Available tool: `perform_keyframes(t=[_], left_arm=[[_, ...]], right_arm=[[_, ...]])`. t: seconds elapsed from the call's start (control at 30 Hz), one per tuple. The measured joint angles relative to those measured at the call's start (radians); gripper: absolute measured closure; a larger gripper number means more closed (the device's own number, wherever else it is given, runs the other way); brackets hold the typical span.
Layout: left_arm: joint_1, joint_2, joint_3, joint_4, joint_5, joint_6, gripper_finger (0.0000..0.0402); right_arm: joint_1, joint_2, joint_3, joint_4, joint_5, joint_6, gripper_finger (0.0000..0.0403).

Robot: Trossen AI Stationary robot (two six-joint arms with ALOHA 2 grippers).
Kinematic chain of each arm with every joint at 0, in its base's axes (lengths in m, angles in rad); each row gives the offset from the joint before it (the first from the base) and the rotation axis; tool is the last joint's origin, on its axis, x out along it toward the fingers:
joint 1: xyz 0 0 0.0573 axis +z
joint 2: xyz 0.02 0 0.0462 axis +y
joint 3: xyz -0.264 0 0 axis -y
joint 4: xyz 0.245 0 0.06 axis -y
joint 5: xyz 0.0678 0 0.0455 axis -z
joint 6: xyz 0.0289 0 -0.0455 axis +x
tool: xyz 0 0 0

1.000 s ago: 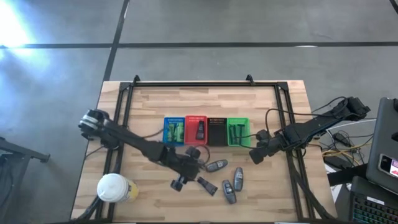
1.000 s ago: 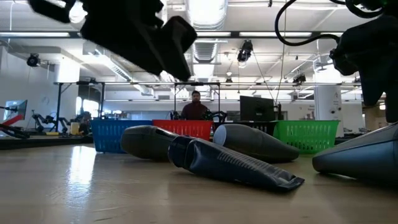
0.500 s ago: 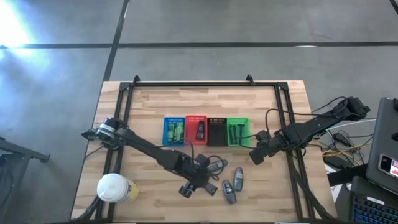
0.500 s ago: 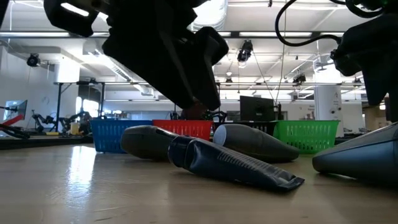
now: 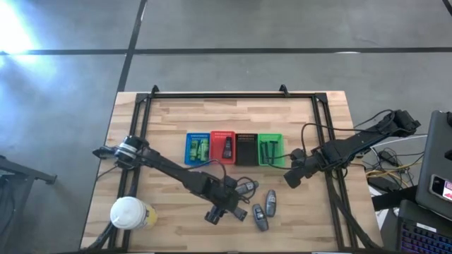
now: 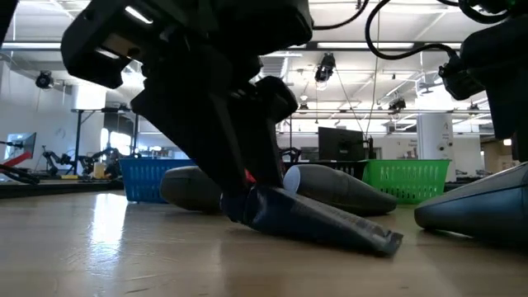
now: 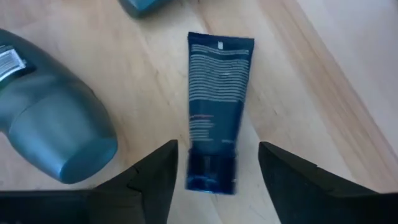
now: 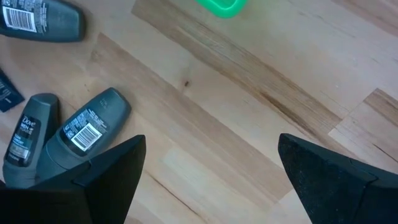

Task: Pick & Place Travel size toiletries
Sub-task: Put the shave cream into the red basket

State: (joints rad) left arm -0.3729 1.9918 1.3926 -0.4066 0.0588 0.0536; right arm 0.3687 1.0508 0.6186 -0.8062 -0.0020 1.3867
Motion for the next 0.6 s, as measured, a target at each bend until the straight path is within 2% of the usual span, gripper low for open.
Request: perform_keyframes(t=[0.17, 0.27, 0.43, 0.6], left_arm=[[0.001, 0.014, 0.001, -0.002, -0.006, -0.004, 0.0138], [0.001, 0.018, 0.0, -0.001, -0.006, -0.007, 0.0132], [0.001, 0.024, 0.0, 0.003, 0.0, -0.058, 0.0149], [0.002, 0.024, 0.002, 0.026, 0.002, -0.095, 0.0189]], right_arm=[[0.0, 0.0, 0.0, 0.0, -0.002, -0.005, 0.0039], [0.0, 0.0, 0.0, 0.0, -0.002, -0.01, 0.0039], [0.0, 0.0, 0.0, 0.0, -0.002, -0.011, 0.0039], [0.0, 0.0, 0.0, 0.0, 0.0, -0.013, 0.0039]])
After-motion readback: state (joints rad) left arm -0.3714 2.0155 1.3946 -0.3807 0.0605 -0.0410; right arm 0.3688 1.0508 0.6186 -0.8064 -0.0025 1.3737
